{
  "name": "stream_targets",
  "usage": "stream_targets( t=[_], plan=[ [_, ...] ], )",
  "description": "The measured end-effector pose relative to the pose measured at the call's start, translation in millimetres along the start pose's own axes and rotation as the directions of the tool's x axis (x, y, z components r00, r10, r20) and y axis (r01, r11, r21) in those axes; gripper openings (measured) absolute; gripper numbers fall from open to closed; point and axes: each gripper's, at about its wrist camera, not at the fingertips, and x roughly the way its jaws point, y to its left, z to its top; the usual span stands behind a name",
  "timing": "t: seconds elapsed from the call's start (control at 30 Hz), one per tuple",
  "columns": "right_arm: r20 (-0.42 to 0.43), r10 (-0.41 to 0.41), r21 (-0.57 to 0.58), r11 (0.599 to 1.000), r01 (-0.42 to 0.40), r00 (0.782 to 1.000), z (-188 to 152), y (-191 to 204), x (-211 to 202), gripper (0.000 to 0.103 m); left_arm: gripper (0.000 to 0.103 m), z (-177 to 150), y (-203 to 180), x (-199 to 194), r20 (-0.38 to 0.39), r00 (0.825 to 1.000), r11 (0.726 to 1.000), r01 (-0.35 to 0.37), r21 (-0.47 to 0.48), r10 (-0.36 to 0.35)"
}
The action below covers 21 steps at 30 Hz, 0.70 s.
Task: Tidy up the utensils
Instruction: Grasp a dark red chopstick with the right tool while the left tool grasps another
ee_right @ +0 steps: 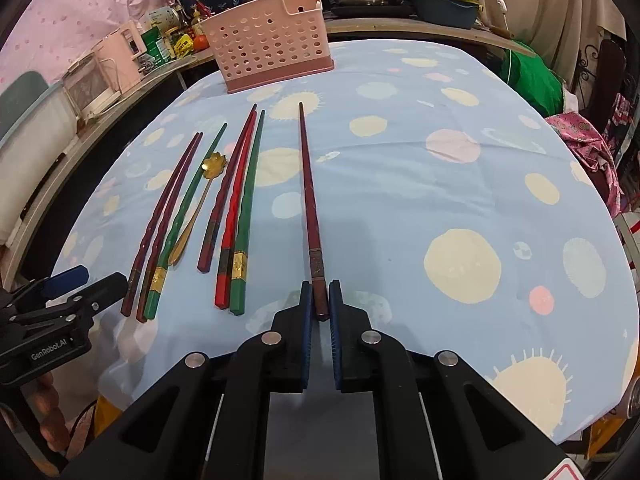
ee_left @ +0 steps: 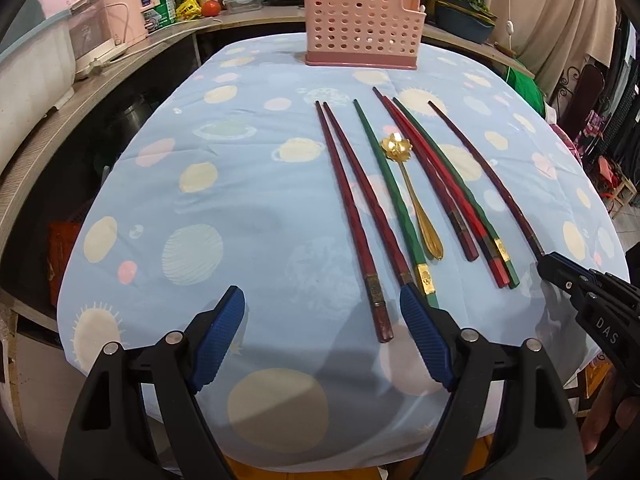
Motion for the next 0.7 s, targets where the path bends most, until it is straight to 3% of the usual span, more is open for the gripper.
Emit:
stream_targets(
  t=[0.1, 0.23, 0.33, 0.47, 0.7],
  plan=[
    [0.000, 0.003, 0.003, 1.000, -0.003, 1.000, -1, 0, -1, 0.008, 0.064, -3, -1, 7, -0.028, 1.000, 1.000, 0.010, 0.002, -0.010],
    [-0.002, 0.005, 0.008, 1.000, -0.005, 1.000, -2, -1, -1, 0.008, 0.061, -6, -2, 7, -0.019, 1.000, 1.000, -0.003, 0.008, 0.003],
    [-0.003, 0.008, 0.011, 1.000, -0.008, 1.000, -2, -1, -1, 0.008, 0.045, -6, -3, 5, -0.010, 1.000, 1.000, -0.004, 0.019, 0.004],
    [-0.006, 0.017, 0.016, 1.000, -0.017, 1.000, -2, 0, -2, 0.008, 0.007, -6, -3, 3, -0.014, 0.999, 0.999, 0.032, 0.023, -0.032],
    [0.026, 0.030, 0.001, 1.000, -0.030, 0.999, 3, 7, -21, 0.007, 0.007, 0, 0, -13, 0.008, 0.999, 0.999, 0.042, 0.011, -0.042]
  ],
)
